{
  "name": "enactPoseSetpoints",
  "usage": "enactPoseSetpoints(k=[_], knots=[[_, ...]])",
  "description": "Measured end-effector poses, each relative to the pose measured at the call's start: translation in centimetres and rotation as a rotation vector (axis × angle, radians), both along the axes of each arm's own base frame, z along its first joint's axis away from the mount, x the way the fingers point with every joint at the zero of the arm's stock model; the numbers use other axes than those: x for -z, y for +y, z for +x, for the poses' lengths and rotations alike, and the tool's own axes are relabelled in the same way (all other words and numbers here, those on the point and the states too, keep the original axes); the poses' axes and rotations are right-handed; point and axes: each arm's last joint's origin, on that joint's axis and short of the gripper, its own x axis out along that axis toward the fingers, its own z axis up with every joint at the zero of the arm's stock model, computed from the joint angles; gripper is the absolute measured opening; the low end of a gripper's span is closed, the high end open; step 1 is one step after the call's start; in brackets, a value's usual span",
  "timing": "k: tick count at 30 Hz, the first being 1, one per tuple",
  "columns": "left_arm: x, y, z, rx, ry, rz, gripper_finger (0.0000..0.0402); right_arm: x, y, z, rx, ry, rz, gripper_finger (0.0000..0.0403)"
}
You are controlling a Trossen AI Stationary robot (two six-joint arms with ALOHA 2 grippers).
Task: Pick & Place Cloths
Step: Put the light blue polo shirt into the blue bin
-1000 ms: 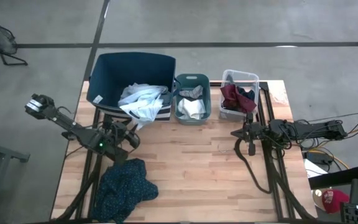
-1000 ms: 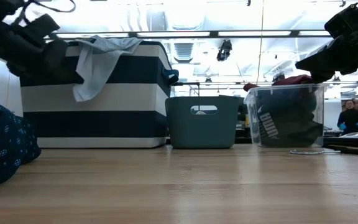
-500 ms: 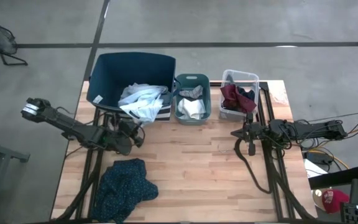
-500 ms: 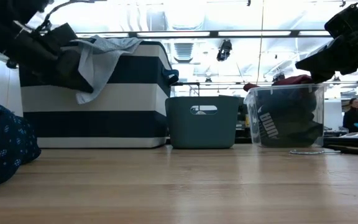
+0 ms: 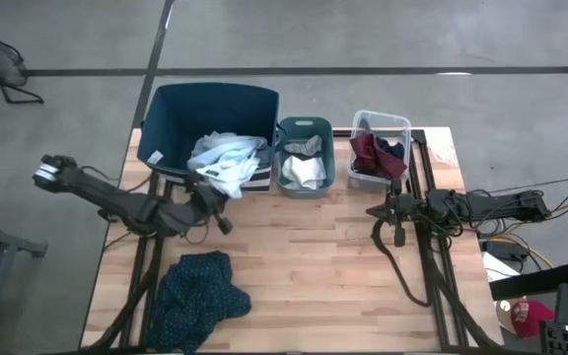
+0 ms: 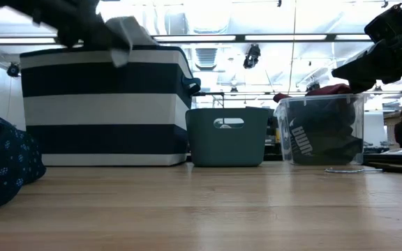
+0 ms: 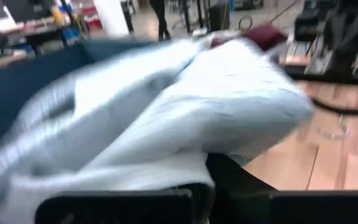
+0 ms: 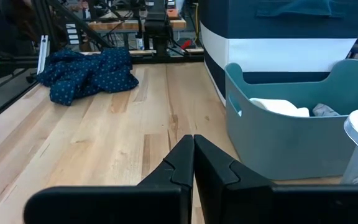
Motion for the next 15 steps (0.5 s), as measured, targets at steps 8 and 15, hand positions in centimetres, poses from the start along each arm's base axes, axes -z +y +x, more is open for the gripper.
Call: enactPoseSetpoints(k=[8,15], knots=[[-8.2,0.7,-0.8,-0.104,-0.050,0.174,0.0005,0.0,0.0,0.0,0.000,0.000,-0.001,0.0008],[-13.2,3.0,-2.6,-0.324,-0.022,0.265,0.0003,0.0,0.0,0.0,0.000,0.000,0.000,0.0008]])
